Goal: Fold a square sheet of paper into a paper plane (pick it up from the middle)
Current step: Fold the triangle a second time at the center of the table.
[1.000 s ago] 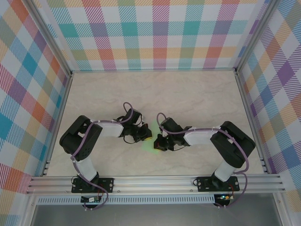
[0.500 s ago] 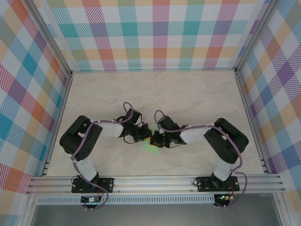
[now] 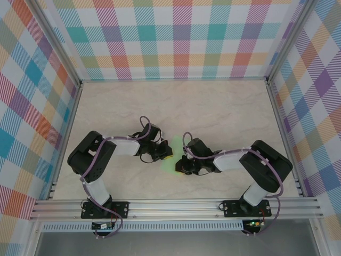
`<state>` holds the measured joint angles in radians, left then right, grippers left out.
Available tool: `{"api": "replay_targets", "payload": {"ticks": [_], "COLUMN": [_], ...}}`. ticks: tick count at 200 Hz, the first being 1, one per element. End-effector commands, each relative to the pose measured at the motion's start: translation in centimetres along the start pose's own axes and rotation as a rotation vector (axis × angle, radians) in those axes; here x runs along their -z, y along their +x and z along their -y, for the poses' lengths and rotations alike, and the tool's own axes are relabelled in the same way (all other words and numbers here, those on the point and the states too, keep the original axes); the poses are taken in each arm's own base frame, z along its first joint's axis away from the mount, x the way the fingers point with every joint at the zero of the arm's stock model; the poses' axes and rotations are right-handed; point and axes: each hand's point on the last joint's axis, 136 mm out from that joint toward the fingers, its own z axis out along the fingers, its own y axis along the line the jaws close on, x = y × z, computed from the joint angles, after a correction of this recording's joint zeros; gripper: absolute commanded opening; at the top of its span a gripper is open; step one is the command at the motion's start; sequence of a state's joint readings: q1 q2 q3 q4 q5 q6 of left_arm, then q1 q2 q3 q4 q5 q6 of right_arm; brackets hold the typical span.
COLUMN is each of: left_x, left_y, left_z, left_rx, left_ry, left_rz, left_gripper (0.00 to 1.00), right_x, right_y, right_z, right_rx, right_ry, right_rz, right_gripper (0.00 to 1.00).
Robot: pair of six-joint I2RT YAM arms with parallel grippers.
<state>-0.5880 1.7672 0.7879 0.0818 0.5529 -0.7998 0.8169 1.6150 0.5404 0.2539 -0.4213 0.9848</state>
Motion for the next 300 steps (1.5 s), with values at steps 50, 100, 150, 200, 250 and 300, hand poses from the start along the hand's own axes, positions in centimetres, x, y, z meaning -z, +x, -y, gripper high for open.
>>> {"api": "replay_targets", "payload": {"ticks": [50,100,150,200,250,300], "left_x": [-0.6,-0.3,-0.1,0.0,1.3,3.4], "left_y": [0.3,0.1,0.2,0.1,0.2,1.8], "left_z": [-2.6,-2.3,-2.3,-1.9,-0.2,2.4], "left_rx": [0.056,0.089,0.09,0.082,0.008,-0.108], "left_ry": [-0.07,-0.053,-0.064,-0.052,-0.05,-0.023], "left_rz": [0.023,0.061,0.073,0.072,0.061,0.047], "left_gripper": [0.0,0.0,0.0,0.0,0.13,0.22], "right_x": [2.3,2.8,0.8,0.2,1.2,0.7], "right_y": [3.3,0.3,-1.2,2.2,3.2,2.6], "right_z": [1.8,-1.7,-3.1,2.0,4.0,3.4], "right_rx": [0.031,0.05,0.04,-0.017,-0.014,-0.007], "right_ry": [0.069,0.04,0.008,0.085,0.169,0.174], "right_rz": [-0.076,0.015,0.002,-0.09,-0.102,-0.109], "right_gripper": [0.12,0.13,0.12,0.12,0.1,0.1]}}
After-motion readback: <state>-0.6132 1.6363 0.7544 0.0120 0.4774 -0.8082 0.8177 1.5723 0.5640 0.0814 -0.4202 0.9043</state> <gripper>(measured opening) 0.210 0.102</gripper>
